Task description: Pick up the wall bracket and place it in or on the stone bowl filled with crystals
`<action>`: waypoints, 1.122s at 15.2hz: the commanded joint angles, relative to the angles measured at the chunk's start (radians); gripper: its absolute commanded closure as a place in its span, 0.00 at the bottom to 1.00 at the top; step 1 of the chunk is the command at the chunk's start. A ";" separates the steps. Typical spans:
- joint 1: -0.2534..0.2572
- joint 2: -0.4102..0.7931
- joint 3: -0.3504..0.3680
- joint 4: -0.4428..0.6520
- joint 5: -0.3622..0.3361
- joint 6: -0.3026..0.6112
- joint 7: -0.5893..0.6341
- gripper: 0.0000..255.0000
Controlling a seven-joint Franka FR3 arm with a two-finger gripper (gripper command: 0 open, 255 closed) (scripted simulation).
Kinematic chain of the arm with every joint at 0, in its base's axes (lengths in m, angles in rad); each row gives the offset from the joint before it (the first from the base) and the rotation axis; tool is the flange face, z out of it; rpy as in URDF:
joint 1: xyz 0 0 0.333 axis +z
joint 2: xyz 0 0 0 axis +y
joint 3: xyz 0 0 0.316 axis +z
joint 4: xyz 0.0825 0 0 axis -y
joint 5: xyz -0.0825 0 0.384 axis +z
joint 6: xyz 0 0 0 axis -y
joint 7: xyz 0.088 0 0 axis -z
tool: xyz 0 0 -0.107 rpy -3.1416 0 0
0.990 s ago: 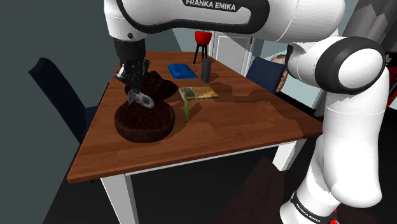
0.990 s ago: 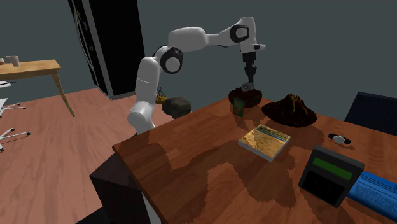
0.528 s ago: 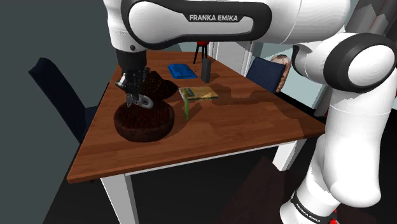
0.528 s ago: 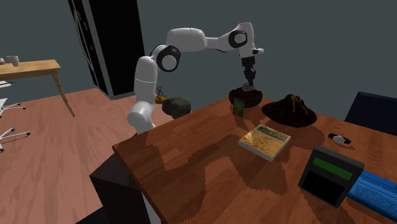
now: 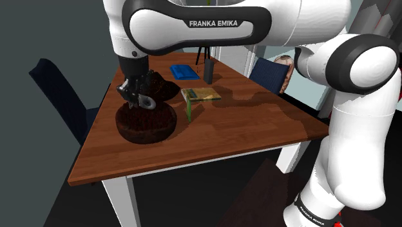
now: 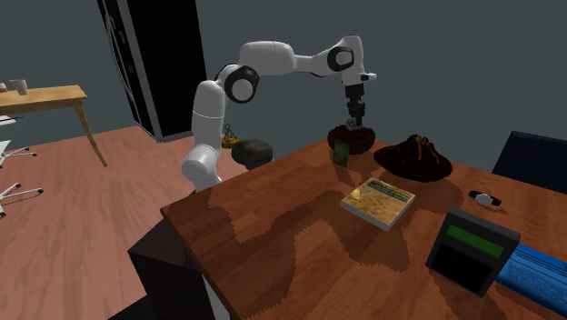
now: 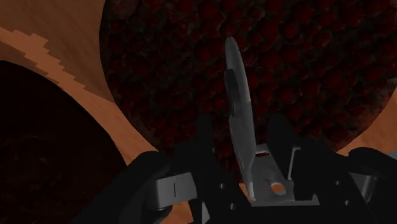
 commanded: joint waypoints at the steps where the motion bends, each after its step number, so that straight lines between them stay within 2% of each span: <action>1: 0.000 0.002 0.000 -0.003 0.001 -0.002 -0.001 0.00; 5: 0.000 0.002 0.000 -0.005 0.001 0.000 0.001 0.00; 9: 0.031 0.026 0.009 0.154 -0.010 -0.139 -0.006 0.00; 17: 0.031 0.026 0.009 0.154 -0.010 -0.139 -0.006 0.00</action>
